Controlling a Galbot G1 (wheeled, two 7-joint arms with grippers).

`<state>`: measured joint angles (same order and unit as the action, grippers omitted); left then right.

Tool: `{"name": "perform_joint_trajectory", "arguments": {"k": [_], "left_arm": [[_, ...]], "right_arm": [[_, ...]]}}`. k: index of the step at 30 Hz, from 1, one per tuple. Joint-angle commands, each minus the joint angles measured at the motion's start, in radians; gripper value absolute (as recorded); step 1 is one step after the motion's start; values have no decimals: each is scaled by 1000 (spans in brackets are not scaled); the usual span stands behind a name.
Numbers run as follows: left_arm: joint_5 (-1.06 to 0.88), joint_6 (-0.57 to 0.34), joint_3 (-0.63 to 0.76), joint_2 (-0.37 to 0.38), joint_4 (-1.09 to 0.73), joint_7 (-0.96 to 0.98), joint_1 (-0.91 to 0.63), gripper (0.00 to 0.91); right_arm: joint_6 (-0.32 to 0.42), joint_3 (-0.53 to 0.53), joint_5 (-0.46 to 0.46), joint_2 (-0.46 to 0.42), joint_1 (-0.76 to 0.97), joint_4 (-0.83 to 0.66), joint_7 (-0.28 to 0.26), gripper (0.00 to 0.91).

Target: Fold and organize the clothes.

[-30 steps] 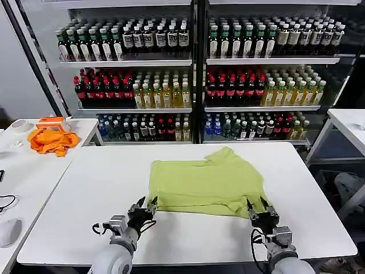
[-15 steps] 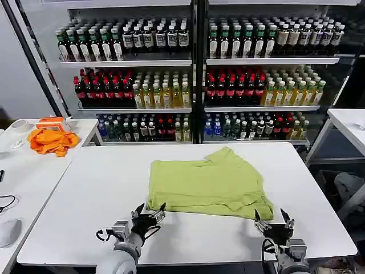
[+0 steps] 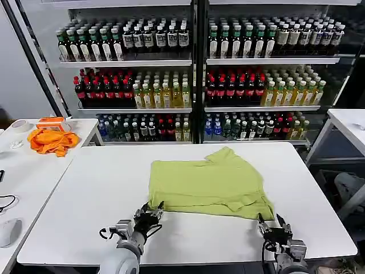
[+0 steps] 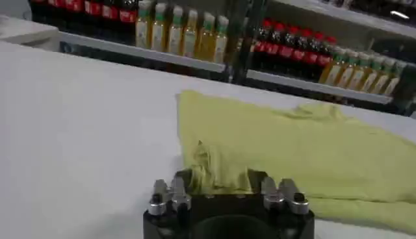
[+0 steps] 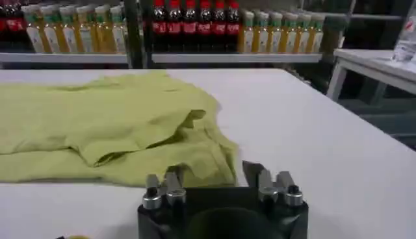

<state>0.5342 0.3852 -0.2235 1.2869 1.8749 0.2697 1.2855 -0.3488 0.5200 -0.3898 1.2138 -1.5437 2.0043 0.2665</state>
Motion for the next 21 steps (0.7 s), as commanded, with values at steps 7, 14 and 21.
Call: {"name": "perform_joint_trajectory", "arguments": {"k": [7,14,21], "left_arm": [[-5,-4,-3,12,-23,-14,2,20],[-2,-5,-9,7,5,-16,26,20],[-3,-1,-30,-8,112,-13,142,20]], "right_arm": [[3,-7,-9,-2,3,-4,4,0],[4,3,-9,-11,-28,31,1,0],[-8,23,3,-20,-127,137,-5,0]]}}
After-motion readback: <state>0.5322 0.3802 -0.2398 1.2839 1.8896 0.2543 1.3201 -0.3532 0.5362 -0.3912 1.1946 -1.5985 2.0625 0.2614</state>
